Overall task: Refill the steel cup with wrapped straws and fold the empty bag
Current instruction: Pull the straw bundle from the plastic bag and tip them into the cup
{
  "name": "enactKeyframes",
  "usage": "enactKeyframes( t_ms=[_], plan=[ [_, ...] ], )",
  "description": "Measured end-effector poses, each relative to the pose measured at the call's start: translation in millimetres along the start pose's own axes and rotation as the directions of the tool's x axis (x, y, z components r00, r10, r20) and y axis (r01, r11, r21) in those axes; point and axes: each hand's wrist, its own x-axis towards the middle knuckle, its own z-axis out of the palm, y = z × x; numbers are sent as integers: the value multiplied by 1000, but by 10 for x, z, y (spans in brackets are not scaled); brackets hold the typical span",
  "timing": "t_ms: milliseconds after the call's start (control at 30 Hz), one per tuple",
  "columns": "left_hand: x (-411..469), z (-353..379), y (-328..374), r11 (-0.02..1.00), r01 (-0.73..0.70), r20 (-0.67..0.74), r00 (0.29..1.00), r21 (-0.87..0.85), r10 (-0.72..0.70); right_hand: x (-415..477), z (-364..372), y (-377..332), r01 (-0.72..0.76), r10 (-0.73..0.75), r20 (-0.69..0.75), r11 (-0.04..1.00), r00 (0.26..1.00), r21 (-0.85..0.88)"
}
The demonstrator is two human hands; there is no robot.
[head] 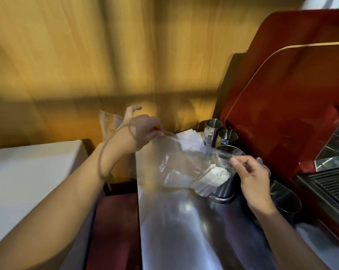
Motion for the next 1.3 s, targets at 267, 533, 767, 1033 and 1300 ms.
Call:
enactKeyframes(
  t_ms=[267, 533, 767, 1033, 1300],
  plan=[
    [-168, 113, -41, 999, 19, -82, 996, 35, -16, -41, 21, -25, 17, -17, -21, 1000, 1000, -6],
    [-264, 243, 3, 991, 54, 38, 997, 126, -60, -131, 21, 171, -173, 173, 12, 977, 985, 125],
    [-290, 295, 17, 998, 37, -38, 999, 44, -35, -125, -58, 243, -203, 205, -26, 978, 978, 57],
    [-223, 463, 73, 991, 66, 56, 997, -115, -60, 69, -51, -68, -22, 22, 118, 1000, 993, 5],
    [-349, 514, 106, 979, 122, 61, 992, -164, -113, 45, -73, -196, 198, -185, 124, 975, 975, -99]
  ],
)
